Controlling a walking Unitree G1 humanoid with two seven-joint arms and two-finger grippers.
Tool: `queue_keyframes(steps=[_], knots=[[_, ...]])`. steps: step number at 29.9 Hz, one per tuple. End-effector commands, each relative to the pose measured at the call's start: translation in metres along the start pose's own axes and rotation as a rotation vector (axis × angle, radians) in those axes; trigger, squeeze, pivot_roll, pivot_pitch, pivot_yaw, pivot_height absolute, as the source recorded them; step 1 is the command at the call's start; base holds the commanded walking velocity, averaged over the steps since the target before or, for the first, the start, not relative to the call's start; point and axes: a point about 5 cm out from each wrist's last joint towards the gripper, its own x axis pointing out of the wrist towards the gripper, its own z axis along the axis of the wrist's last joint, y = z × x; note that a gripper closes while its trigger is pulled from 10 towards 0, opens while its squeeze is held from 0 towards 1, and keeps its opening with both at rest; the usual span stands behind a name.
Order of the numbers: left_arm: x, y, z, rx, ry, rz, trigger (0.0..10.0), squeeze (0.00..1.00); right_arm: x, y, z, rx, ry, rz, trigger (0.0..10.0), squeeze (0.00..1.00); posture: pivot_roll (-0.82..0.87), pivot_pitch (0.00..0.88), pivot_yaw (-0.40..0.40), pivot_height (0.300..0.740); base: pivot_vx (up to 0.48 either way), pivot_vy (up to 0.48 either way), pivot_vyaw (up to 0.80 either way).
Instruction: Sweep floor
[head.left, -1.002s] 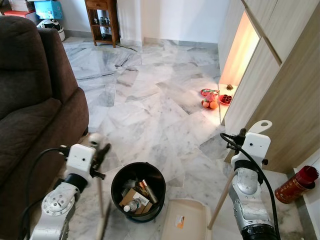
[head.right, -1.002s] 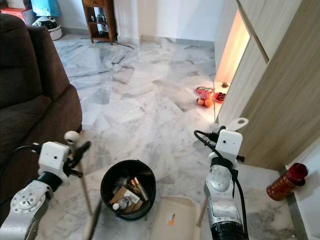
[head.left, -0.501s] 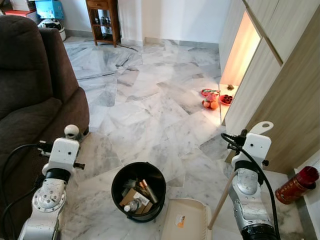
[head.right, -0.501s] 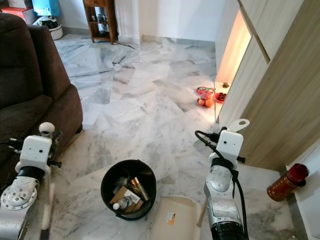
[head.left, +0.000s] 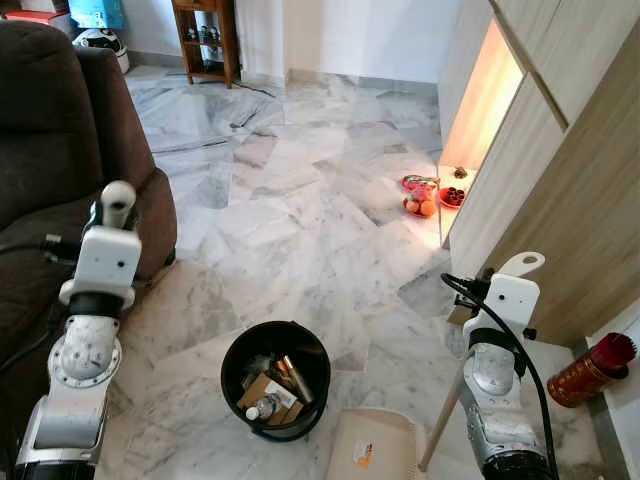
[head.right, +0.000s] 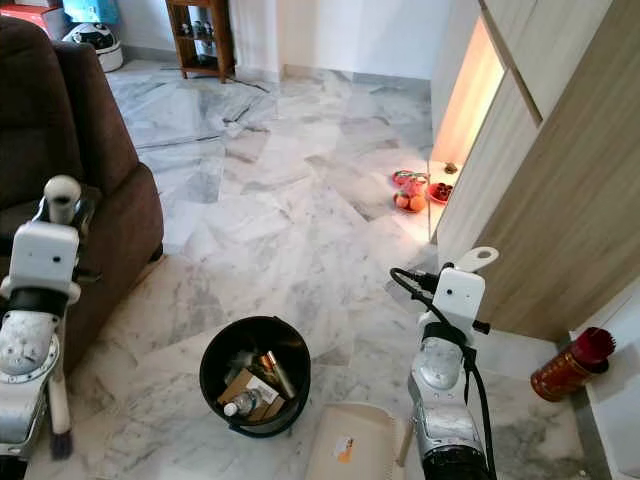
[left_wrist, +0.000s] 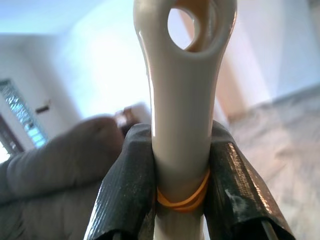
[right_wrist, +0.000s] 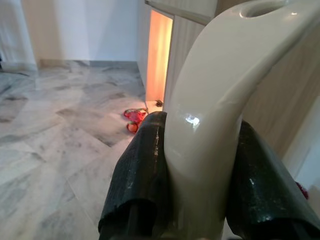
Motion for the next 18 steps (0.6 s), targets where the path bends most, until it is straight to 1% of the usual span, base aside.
queue_keyframes(steps=[1, 2, 4, 5, 6, 7, 8, 10, 11, 14, 18], knots=[[0.011, 0.002, 0.029, -0.039, -0.139, 0.0, 10.0, 0.0, 0.003, -0.001, 0.006, 0.023, -0.032, -0.007, 10.0, 0.0, 0.19, 0.04, -0.034, 0.74, 0.0, 0.0, 0.0], [0.013, 0.001, 0.031, -0.07, -0.141, -0.01, 10.0, 0.0, 0.003, -0.001, 0.006, 0.023, -0.032, -0.007, 10.0, 0.0, 0.19, 0.04, -0.034, 0.74, 0.0, 0.0, 0.0], [0.016, -0.004, 0.034, -0.188, -0.134, -0.044, 10.0, 0.0, 0.003, 0.0, 0.006, 0.026, -0.034, -0.006, 10.0, 0.0, 0.19, 0.039, -0.034, 0.74, 0.0, 0.0, 0.0], [0.017, -0.005, 0.034, -0.227, -0.13, -0.052, 10.0, 0.0, 0.003, 0.001, 0.006, 0.027, -0.035, -0.002, 10.0, 0.0, 0.19, 0.038, -0.033, 0.74, 0.0, 0.0, 0.0], [0.018, -0.007, 0.034, -0.275, -0.118, -0.056, 10.0, 0.0, 0.003, 0.002, 0.006, 0.032, -0.036, 0.004, 10.0, 0.0, 0.19, 0.037, -0.034, 0.74, 0.0, 0.0, 0.0], [0.018, -0.01, 0.033, -0.34, -0.099, -0.065, 10.0, 0.0, 0.003, 0.004, 0.007, 0.042, -0.041, 0.013, 10.0, 0.0, 0.19, 0.037, -0.034, 0.74, 0.0, 0.0, 0.0], [0.017, -0.013, 0.029, -0.358, -0.074, -0.08, 10.0, 0.0, 0.002, 0.006, 0.008, 0.053, -0.047, 0.03, 10.0, 0.0, 0.19, 0.038, -0.034, 0.74, 0.0, 0.0, 0.0], [0.012, -0.017, 0.02, -0.347, -0.032, -0.102, 10.0, 0.0, 0.001, 0.009, 0.008, 0.059, -0.053, 0.048, 10.0, 0.0, 0.18, 0.038, -0.034, 0.74, 0.0, 0.0, 0.0], [0.006, -0.02, 0.012, -0.34, 0.001, -0.108, 10.0, 0.0, 0.0, 0.009, 0.008, 0.069, -0.056, 0.056, 10.0, 0.0, 0.19, 0.04, -0.036, 0.74, 0.0, 0.0, 0.0], [-0.006, -0.023, -0.003, -0.342, 0.071, -0.11, 10.0, 0.0, 0.0, 0.009, 0.008, 0.068, -0.059, 0.062, 10.0, 0.0, 0.19, 0.044, -0.038, 0.74, 0.0, 0.0, 0.0], [-0.018, -0.025, -0.017, -0.336, 0.136, -0.122, 10.0, 0.0, 0.0, 0.008, 0.007, 0.07, -0.062, 0.071, 10.0, 0.0, 0.19, 0.048, -0.041, 0.74, 0.0, 0.0, 0.0]])
